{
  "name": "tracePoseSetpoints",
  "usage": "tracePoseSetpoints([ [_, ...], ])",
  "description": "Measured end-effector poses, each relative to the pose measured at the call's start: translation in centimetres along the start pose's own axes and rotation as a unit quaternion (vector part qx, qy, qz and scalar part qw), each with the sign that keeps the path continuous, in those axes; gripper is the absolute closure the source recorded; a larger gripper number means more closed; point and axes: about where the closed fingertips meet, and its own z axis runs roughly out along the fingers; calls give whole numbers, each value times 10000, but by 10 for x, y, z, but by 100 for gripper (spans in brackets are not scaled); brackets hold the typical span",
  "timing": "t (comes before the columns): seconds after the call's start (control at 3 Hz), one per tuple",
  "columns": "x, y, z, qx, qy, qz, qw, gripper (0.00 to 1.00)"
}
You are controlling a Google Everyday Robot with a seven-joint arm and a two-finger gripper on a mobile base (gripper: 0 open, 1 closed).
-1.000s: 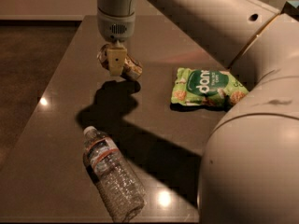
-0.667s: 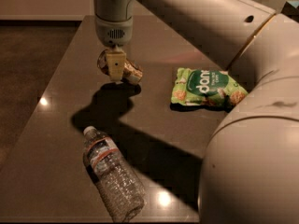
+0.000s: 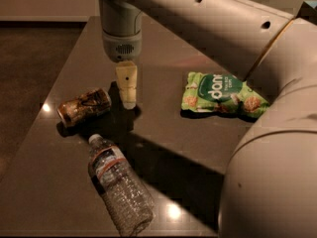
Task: Knock orange can over
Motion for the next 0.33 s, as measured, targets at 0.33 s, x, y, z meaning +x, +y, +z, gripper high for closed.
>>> tracePoseSetpoints([
  [0.33,0,0,0,0,0,0,10000,0],
])
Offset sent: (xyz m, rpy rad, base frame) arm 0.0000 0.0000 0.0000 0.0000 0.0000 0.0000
